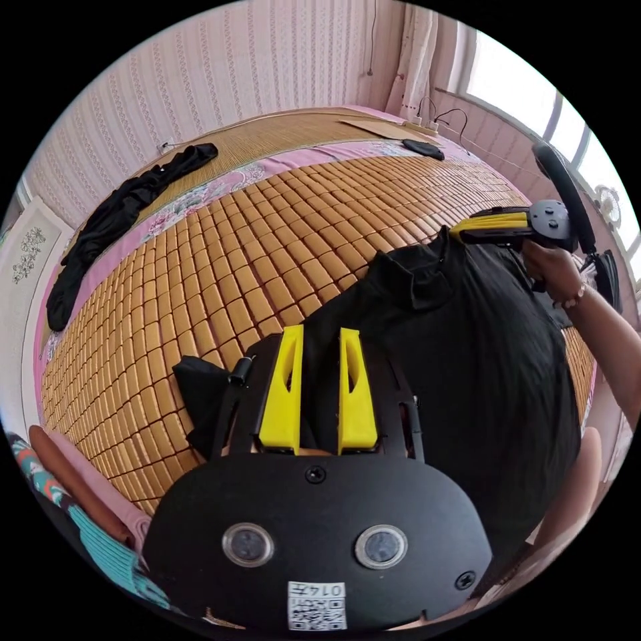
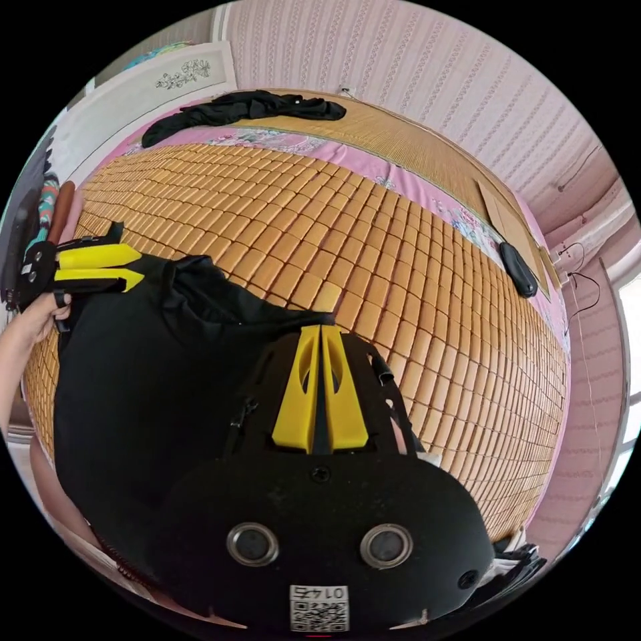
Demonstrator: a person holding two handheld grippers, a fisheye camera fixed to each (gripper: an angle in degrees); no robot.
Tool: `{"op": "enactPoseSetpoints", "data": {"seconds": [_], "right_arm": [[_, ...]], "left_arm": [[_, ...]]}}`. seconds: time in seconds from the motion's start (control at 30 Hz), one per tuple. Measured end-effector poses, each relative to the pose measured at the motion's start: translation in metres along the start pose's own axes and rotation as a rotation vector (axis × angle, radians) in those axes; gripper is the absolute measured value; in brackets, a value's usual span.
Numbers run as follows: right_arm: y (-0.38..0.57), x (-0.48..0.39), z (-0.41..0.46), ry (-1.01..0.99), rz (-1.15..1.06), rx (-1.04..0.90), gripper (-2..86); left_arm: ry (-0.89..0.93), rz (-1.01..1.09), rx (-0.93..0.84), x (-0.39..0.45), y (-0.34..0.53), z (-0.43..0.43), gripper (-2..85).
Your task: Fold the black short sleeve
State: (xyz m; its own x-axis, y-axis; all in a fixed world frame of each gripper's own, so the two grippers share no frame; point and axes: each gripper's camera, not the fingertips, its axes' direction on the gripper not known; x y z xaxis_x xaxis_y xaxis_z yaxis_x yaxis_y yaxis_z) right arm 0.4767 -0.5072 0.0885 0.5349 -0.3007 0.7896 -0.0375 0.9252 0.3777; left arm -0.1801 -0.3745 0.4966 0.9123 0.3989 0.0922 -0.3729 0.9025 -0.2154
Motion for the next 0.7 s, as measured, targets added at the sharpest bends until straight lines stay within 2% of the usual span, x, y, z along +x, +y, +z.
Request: {"op": "enactPoseSetpoints", "data": {"seconds": [0.1, 0.2, 0.37, 0.47, 0.7], "right_arm": [[-0.010, -0.006, 0.001, -0.001, 0.044, 0.009, -0.8], [-0.015, -0.006, -0.010, -0.037, 0.106, 0.027, -0.8], [-0.011, 0.002, -0.051, -0.114, 0.164, 0.105, 0.0], [-0.014, -0.028, -0.072, -0.148, 0.040, 0.096, 0.3], [-0.069, -0.210, -0.077, -0.385, -0.306, 0.035, 4.0]], "left_arm": [[-0.011, -0.027, 0.029, -0.019, 0.012, 0.003, 8.0], [0.008, -0.154, 0.031, -0.047, 0.021, 0.002, 7.2], [0.061, -0.221, 0.200, -0.090, 0.066, -0.053, 7.8], [0.031, -0.273, 0.238, -0.118, 0.119, -0.083, 7.7], [0.034, -0.385, 0.129, -0.165, 0.216, -0.068, 7.6]]}}
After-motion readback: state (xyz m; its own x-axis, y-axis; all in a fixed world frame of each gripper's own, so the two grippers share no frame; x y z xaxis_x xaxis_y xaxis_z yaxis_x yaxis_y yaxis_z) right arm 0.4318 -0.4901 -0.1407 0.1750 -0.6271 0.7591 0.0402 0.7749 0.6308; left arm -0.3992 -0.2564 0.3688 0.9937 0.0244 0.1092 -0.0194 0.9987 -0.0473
